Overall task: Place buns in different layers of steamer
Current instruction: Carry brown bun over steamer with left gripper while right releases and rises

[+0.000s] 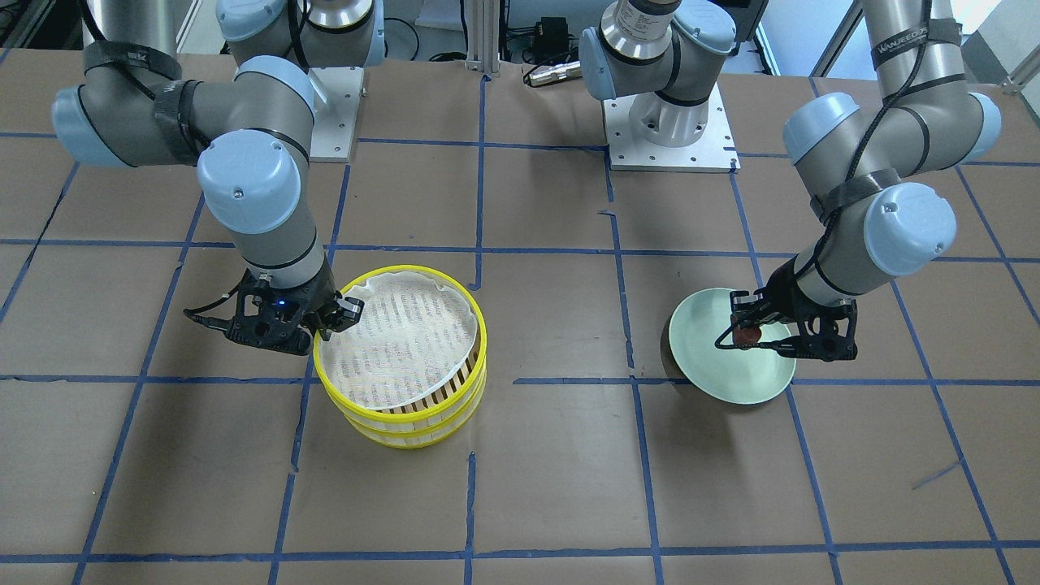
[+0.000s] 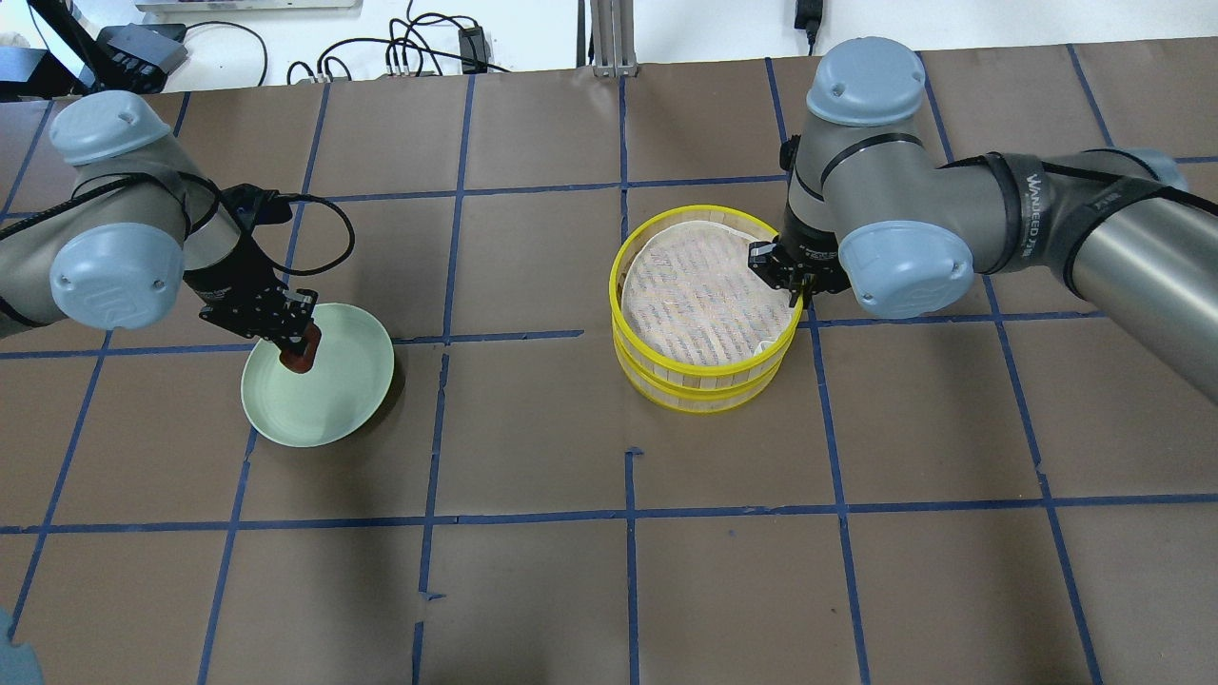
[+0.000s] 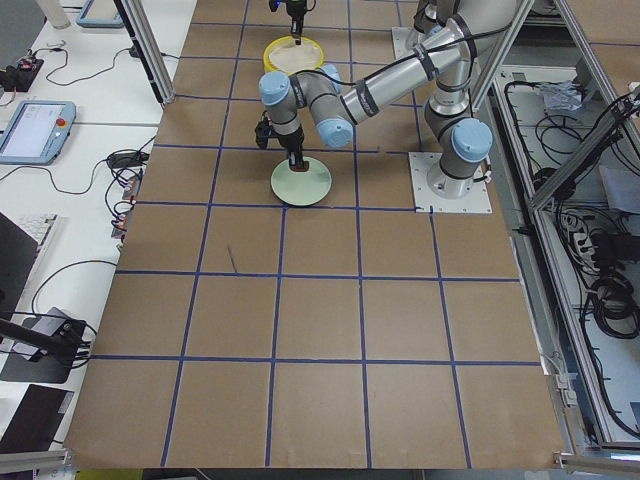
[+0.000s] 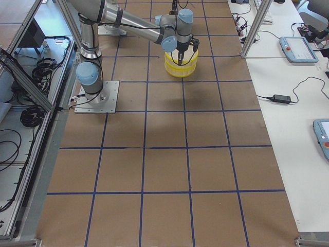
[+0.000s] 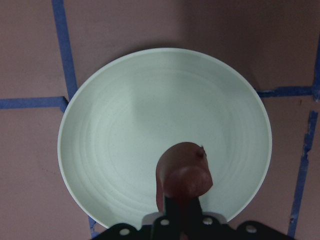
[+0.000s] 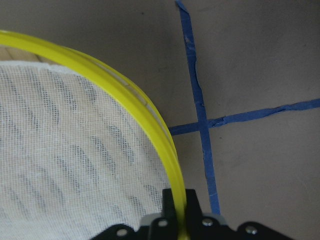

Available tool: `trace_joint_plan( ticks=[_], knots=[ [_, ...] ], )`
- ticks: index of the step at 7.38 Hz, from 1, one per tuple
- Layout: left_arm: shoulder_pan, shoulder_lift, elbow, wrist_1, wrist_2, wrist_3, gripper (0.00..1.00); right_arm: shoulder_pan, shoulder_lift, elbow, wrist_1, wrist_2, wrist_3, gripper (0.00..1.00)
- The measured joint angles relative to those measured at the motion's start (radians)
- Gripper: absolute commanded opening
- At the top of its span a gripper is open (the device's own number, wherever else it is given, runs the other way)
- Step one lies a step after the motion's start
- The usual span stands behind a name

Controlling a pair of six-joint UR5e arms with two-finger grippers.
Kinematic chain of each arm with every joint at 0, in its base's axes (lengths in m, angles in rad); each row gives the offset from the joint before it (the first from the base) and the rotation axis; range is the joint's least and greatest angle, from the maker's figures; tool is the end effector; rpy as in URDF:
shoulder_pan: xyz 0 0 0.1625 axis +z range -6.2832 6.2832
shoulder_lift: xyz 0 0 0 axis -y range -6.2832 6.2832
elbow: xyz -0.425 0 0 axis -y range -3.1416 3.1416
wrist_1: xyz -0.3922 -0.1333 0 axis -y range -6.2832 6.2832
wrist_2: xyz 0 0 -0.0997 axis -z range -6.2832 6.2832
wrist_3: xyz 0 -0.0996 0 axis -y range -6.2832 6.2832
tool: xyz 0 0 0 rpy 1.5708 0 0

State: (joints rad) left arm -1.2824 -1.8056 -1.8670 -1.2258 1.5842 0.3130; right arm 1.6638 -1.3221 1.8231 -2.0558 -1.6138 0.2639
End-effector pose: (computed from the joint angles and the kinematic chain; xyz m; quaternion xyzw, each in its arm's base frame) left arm 0.0204 -0.5328 0.2609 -0.0129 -0.9956 -0.0907 0.0211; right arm 0.1792 -0.5324 0.2850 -0.0852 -0.9961 -0.0041 0.0226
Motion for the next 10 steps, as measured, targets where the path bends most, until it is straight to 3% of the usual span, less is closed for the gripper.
trace_joint_plan(
  ticks=[1, 2, 5, 6, 8, 10],
  knots=[
    [0.0, 0.0, 0.001, -0.002, -0.001, 0.0, 0.01, 0.0, 0.0, 0.002, 0.001, 0.0, 0.0, 0.29],
    [0.0, 0.0, 0.001, -0.003, -0.001, 0.0, 0.01, 0.0, 0.0, 0.004, 0.002, -0.001, -0.001, 0.47],
    [0.0, 0.0, 0.003, -0.002, -0.003, -0.001, 0.01, -0.001, -0.001, 0.002, 0.0, -0.003, -0.01, 0.72],
    [-0.007, 0.001, 0.01, -0.001, -0.004, -0.01, 0.01, -0.002, -0.005, -0.009, 0.001, -0.005, -0.016, 0.78],
    [-0.085, 0.002, 0.083, -0.039, -0.008, -0.121, 0.01, -0.009, -0.025, -0.076, 0.045, -0.01, -0.03, 0.8],
    [-0.207, -0.003, 0.182, -0.092, -0.064, -0.318, 0.01, -0.036, -0.094, -0.158, 0.207, -0.006, -0.05, 0.91]
  ],
)
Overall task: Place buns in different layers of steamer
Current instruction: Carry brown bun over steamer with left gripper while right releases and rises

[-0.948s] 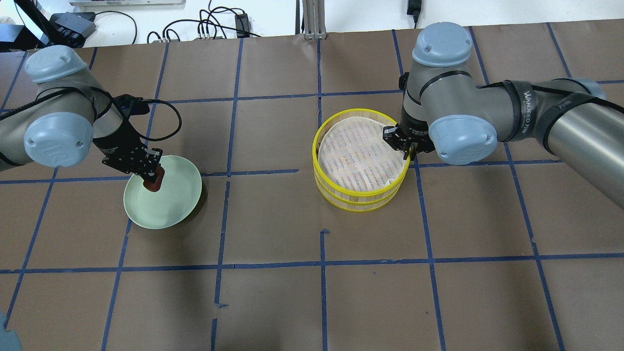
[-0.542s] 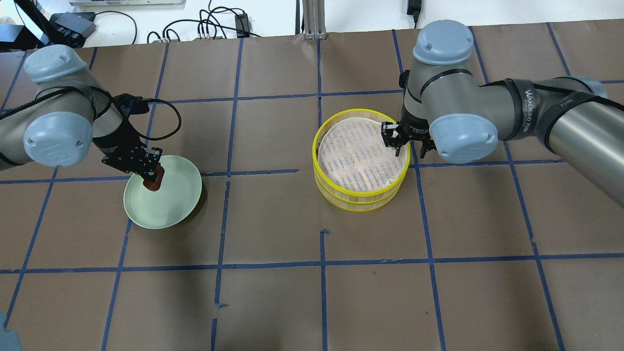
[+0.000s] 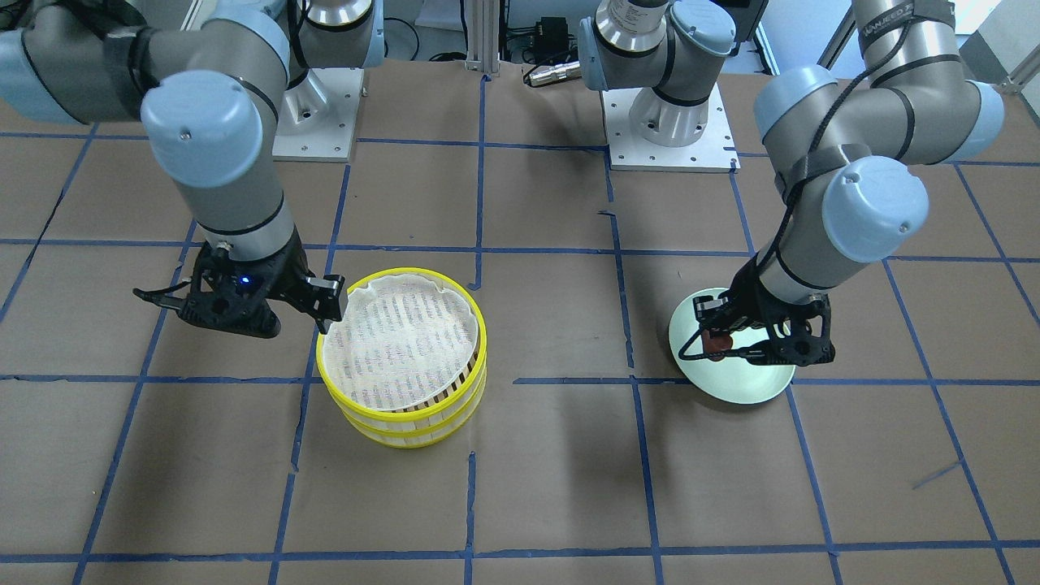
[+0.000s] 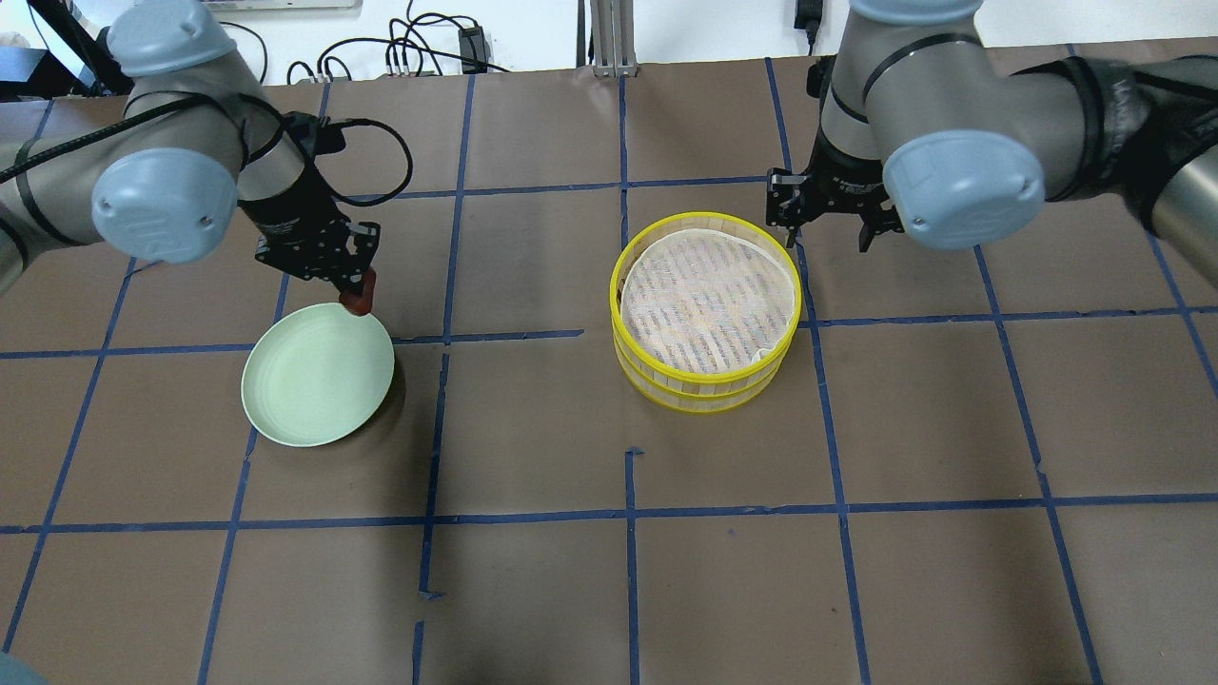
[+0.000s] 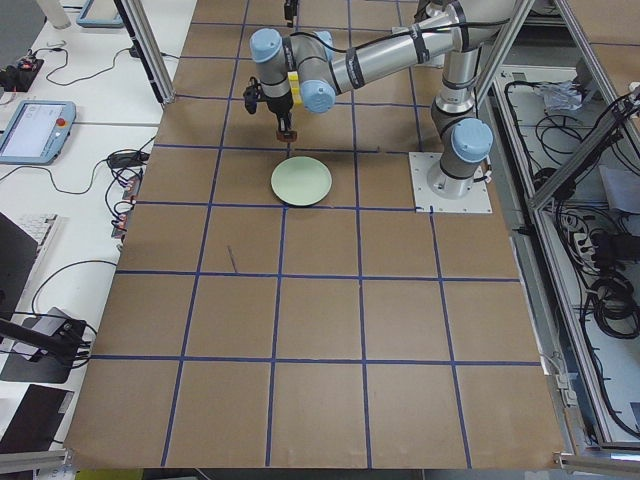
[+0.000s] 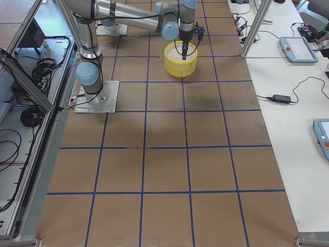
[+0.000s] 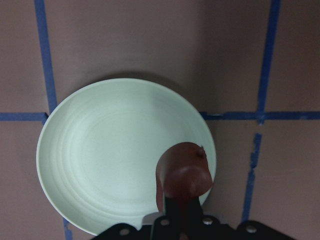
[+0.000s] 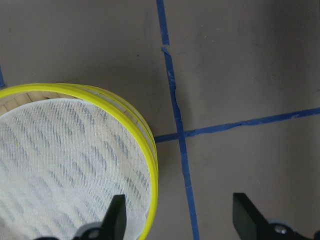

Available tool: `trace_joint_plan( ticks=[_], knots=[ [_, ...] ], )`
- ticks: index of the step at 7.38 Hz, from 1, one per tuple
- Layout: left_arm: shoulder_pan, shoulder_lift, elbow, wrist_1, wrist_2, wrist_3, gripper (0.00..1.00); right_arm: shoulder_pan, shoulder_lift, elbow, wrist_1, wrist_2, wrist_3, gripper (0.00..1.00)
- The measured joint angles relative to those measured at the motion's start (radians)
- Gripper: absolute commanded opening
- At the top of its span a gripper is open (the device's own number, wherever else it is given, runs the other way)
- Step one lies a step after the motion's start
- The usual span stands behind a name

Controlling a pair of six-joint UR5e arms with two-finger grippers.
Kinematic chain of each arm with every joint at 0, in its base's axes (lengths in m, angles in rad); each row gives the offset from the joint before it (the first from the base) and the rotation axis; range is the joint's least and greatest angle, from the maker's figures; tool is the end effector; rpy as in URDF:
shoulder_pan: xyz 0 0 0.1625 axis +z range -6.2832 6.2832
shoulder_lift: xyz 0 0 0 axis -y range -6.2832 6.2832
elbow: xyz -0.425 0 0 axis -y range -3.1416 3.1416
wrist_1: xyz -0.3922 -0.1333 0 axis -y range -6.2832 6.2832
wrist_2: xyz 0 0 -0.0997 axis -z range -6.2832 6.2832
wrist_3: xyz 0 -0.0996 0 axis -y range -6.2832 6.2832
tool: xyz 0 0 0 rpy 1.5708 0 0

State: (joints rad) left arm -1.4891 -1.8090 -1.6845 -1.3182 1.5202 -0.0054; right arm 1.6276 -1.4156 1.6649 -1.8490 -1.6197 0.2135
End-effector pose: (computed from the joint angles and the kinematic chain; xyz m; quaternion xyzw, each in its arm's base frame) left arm -0.0924 -0.5672 0.3314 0.0447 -0.9974 -0.0486 0.0271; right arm 0.1594 -0.5401 0.3891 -0.0786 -0.9965 0.0176 0.0223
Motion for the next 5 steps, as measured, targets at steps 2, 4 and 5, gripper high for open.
trace_joint_plan(
  ticks=[2, 4, 5],
  knots=[
    [-0.132, -0.007, 0.064, -0.008, -0.095, -0.204, 0.01, -0.033, -0.086, -0.077, 0.179, 0.004, -0.047, 0.94],
    [-0.27, -0.014, 0.117, 0.001, -0.191, -0.392, 0.01, -0.063, -0.119, -0.118, 0.28, 0.016, -0.11, 0.95],
    [-0.339, -0.025, 0.136, 0.027, -0.249, -0.477, 0.01, -0.085, -0.126, -0.125, 0.306, 0.02, -0.128, 0.96]
  ],
)
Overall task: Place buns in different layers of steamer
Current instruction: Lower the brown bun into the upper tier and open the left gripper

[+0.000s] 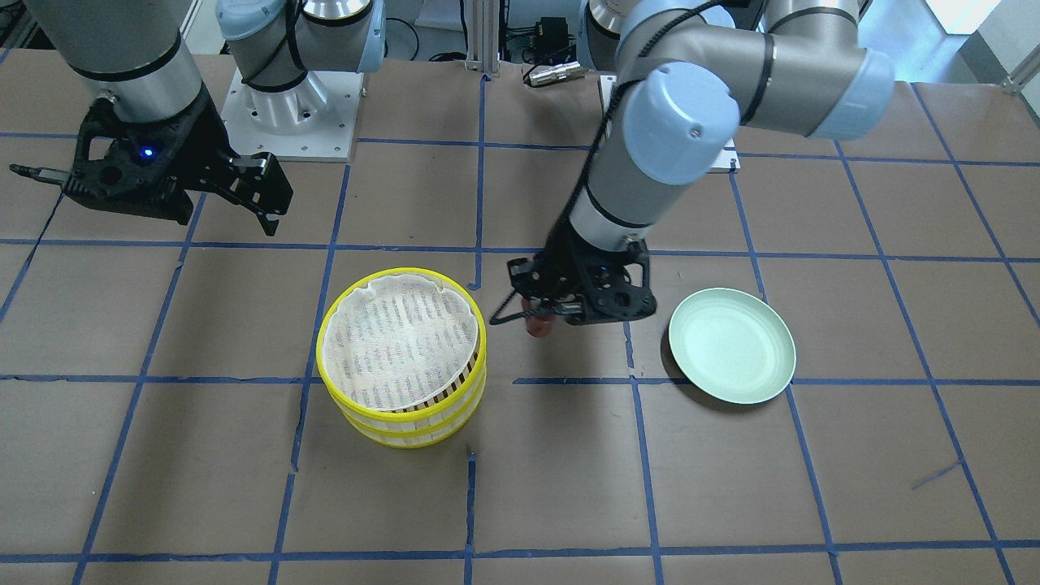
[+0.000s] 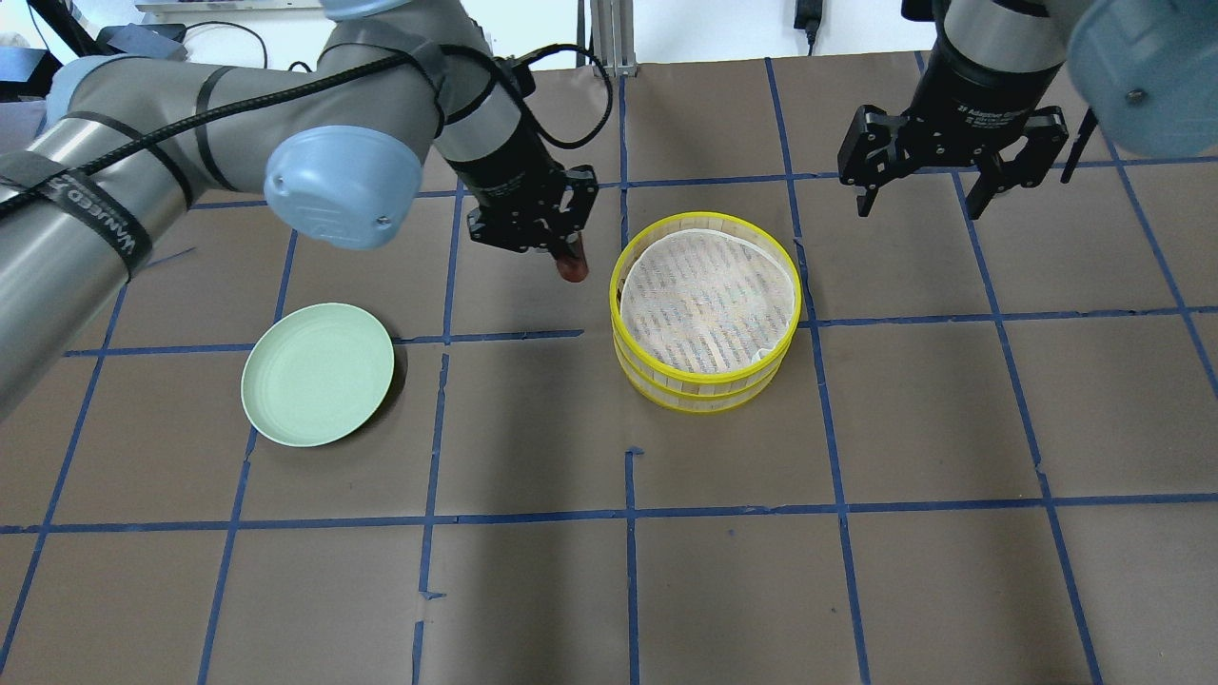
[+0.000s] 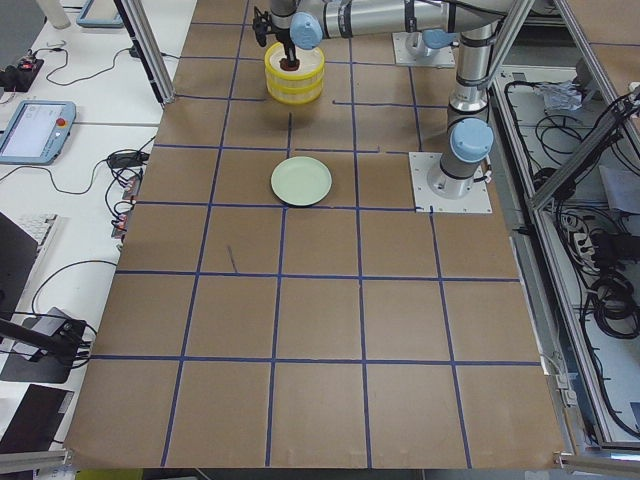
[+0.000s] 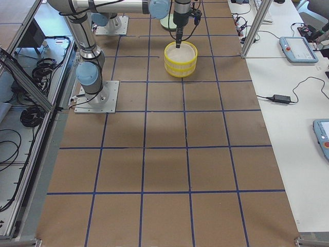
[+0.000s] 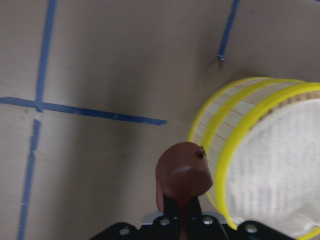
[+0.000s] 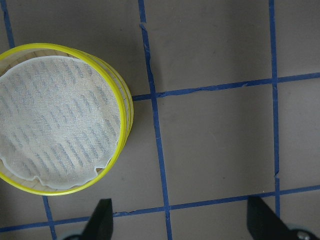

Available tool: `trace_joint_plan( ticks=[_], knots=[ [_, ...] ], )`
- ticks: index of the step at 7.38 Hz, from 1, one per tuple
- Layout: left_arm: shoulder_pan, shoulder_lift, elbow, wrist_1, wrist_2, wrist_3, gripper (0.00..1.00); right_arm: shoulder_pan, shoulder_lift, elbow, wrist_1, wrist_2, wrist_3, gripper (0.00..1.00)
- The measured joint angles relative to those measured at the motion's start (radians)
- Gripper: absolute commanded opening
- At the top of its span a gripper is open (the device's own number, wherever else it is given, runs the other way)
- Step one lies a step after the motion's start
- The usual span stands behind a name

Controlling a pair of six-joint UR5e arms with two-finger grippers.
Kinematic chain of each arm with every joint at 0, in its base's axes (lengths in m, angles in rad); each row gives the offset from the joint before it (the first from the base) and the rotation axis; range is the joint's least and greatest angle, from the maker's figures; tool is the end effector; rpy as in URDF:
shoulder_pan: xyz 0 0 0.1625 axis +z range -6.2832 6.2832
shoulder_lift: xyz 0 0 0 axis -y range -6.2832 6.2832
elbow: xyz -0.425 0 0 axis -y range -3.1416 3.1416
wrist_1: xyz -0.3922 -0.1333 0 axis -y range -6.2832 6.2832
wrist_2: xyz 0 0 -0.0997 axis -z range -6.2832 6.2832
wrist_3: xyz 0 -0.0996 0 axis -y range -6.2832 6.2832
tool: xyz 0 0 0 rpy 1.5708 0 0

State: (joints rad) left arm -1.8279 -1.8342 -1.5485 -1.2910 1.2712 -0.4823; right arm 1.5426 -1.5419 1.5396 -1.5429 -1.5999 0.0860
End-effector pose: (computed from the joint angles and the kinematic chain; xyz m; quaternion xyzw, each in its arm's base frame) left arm -0.3086 -0.5339 0.3880 0.1082 -0.9827 -0.0361 0.1460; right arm 0.1162 -0.5051 0.4861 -0.0569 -0.9982 -0.0124 0.0149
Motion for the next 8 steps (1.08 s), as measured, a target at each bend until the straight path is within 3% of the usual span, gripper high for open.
trace_joint_plan(
  ticks=[3, 5, 6, 8],
  knots=[
    [-0.121, -0.106, 0.006, 0.165, -0.075, -0.155, 0.17, -0.027, -0.005, -0.007, 0.018, 0.016, -0.023, 0.99],
    [-0.131, -0.146, -0.011, 0.184, -0.076, -0.162, 0.54, -0.03, -0.006, -0.008, 0.016, 0.044, -0.03, 0.99],
    [-0.132, -0.159, -0.014, 0.192, -0.079, -0.162, 0.64, -0.029, -0.007, -0.008, 0.016, 0.046, -0.03, 0.99],
    [-0.132, -0.167, -0.016, 0.241, -0.08, -0.157, 0.68, -0.027, -0.007, -0.009, 0.015, 0.048, -0.031, 0.99]
  ],
)
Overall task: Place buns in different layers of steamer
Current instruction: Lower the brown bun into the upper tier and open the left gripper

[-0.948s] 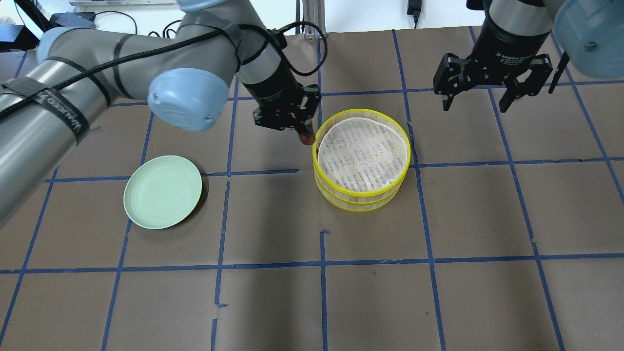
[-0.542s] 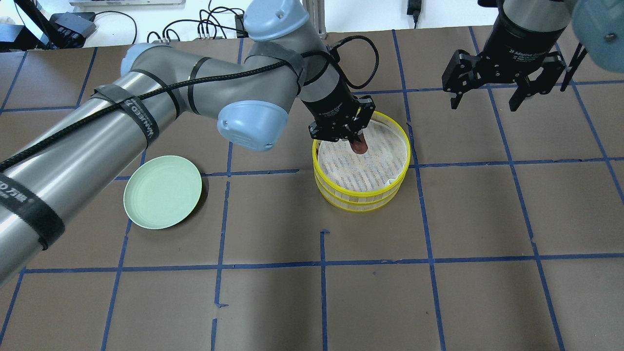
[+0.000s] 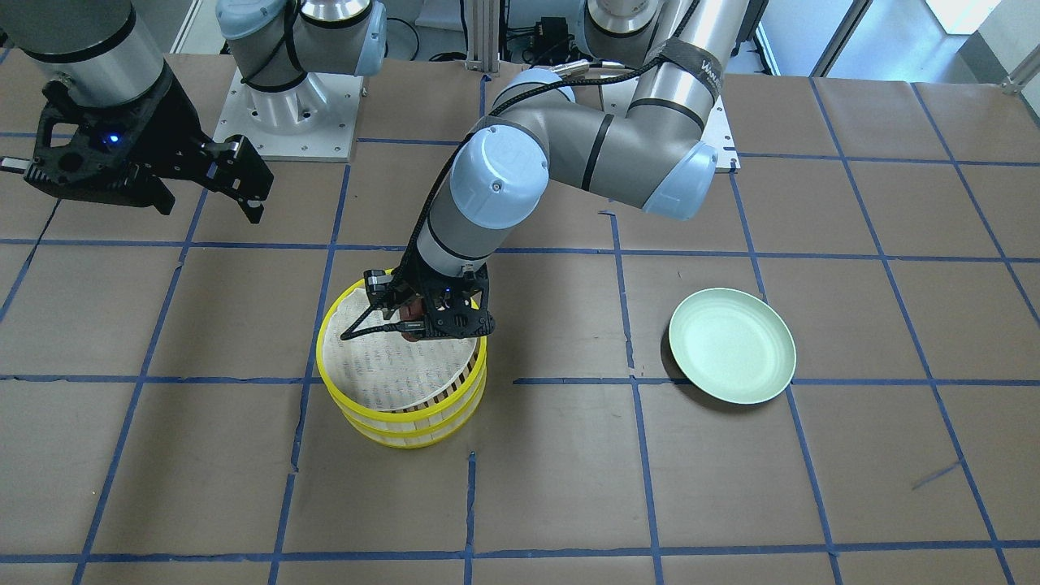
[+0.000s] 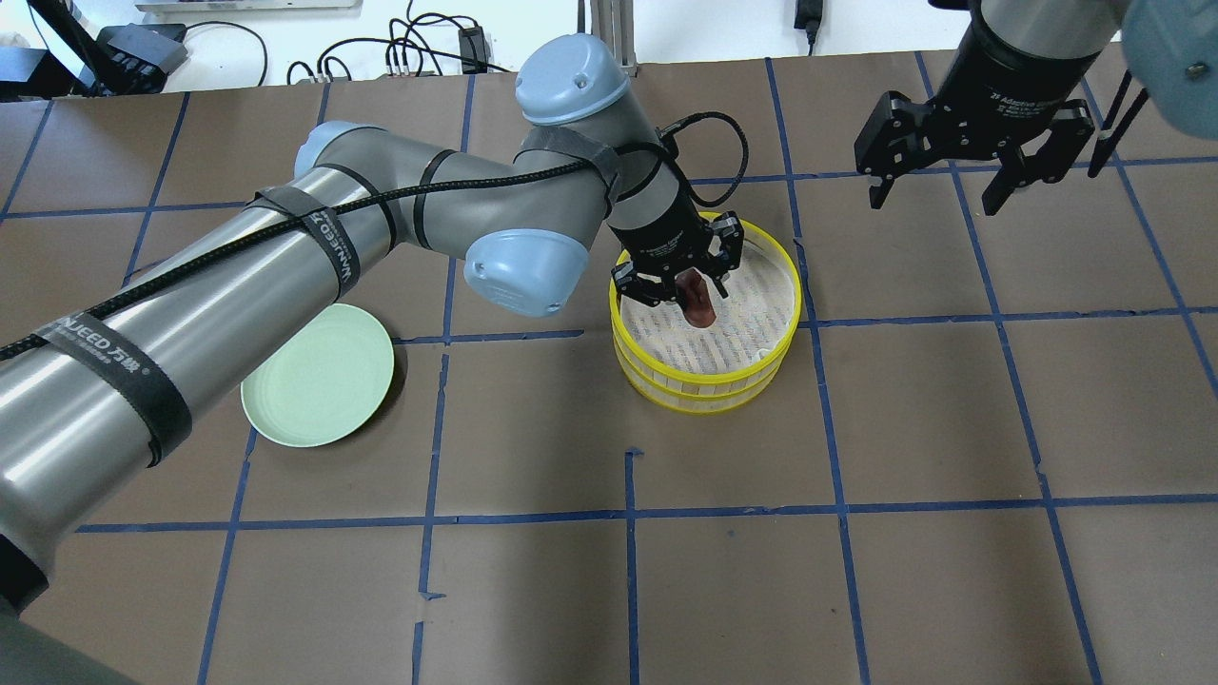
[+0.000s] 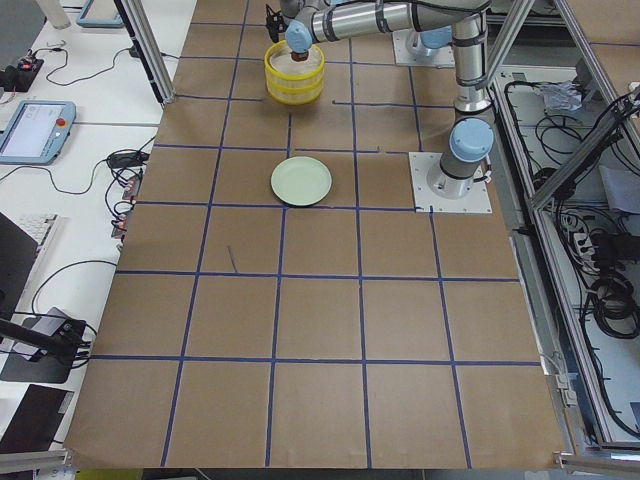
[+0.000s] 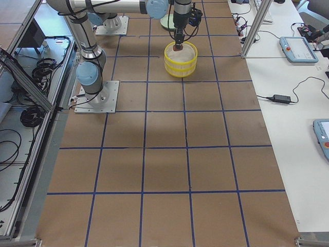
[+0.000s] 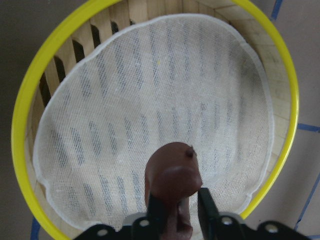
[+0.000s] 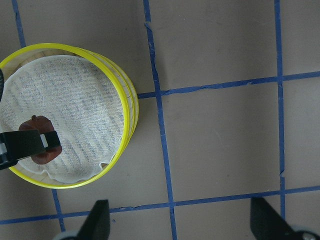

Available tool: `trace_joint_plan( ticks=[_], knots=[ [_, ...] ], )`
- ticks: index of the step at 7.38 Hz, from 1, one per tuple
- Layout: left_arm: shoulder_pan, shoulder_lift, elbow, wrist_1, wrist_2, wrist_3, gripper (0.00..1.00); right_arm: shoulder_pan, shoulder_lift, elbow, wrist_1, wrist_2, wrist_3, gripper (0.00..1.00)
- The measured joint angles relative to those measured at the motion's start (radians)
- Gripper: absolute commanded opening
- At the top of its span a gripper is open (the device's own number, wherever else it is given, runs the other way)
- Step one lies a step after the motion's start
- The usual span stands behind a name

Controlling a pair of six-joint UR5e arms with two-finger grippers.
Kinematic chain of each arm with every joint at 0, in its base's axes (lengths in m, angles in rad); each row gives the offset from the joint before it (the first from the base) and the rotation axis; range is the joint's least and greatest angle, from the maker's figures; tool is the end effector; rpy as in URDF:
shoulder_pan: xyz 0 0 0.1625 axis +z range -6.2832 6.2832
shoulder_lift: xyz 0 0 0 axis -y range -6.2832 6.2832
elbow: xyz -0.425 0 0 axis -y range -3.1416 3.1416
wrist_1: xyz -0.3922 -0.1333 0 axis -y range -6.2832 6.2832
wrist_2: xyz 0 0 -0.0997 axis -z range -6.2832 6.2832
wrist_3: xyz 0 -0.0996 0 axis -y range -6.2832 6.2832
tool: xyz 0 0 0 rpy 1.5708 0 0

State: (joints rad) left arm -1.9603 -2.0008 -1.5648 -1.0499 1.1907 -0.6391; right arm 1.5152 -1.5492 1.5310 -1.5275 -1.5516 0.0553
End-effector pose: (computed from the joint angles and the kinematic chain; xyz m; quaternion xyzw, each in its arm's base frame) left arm -0.4016 -0.5300 0.3050 0.1130 -0.9744 -0.0514 0.1877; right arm 0.1073 -0.5052 0.4925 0.0555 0.9983 0.0125 0.0096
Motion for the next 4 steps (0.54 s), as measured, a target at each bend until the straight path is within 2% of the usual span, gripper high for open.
trace_joint_plan(
  ticks=[4],
  knots=[
    [0.0, 0.0, -0.003, 0.026, -0.001, 0.0, 0.68, 0.0, 0.0, 0.0, 0.001, 0.001, 0.0, 0.99]
  ],
)
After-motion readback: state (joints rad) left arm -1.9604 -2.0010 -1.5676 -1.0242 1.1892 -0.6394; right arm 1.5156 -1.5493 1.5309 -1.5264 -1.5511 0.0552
